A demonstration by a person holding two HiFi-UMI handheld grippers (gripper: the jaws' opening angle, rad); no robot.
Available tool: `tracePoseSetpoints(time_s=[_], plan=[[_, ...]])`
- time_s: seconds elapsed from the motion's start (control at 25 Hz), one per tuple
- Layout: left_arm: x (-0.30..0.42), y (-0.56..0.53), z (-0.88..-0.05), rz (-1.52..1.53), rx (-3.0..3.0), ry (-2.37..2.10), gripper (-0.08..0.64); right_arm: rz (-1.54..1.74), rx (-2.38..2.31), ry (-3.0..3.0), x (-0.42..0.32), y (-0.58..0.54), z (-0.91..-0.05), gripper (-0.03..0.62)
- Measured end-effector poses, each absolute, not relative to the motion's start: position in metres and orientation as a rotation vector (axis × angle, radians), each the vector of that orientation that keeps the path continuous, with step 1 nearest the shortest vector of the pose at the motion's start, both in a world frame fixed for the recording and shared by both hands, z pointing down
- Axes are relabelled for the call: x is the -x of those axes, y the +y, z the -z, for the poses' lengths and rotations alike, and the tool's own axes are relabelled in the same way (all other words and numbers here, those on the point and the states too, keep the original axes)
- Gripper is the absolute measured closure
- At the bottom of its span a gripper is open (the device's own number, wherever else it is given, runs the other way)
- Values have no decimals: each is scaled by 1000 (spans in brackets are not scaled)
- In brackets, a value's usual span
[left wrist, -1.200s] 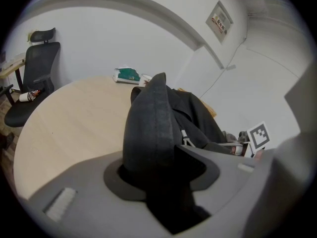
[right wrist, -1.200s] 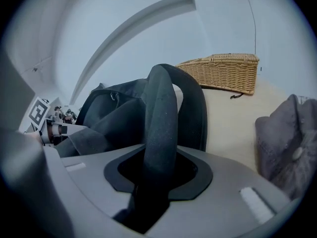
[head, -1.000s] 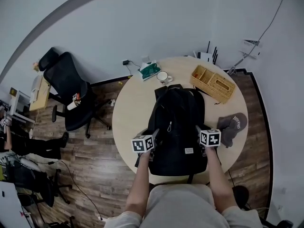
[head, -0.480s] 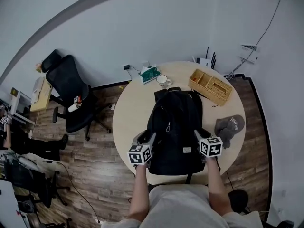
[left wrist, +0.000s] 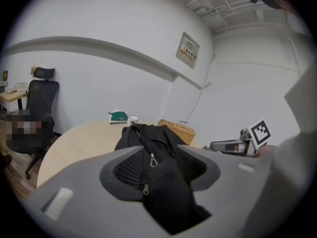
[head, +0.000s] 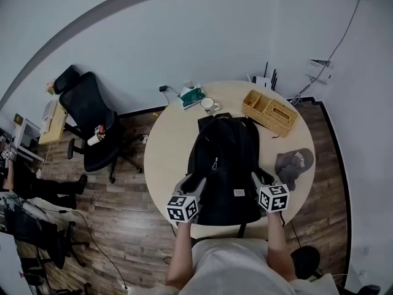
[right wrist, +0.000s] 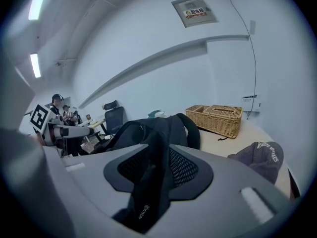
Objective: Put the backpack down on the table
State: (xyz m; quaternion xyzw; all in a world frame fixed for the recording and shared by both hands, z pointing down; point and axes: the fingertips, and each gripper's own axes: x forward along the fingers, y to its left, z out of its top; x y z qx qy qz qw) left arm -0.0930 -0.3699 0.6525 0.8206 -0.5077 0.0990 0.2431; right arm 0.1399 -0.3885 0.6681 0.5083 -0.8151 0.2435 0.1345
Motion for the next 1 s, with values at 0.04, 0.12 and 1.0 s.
tracePoseSetpoints(time_s=[0.04,0.12,1.0], plan=[[91,-370,-651,-273,-2248,-1385,328,-705,-1474,-2366,-140,-388,-666,486],[87,-370,-648,-280,-2265,-1383,328,-698,-1470,-2373,-137,-387,-664,486],[86,-371,-635,-285,-2309,-1423,330,-627,-1387,-2450,-113,-380,-659,489]])
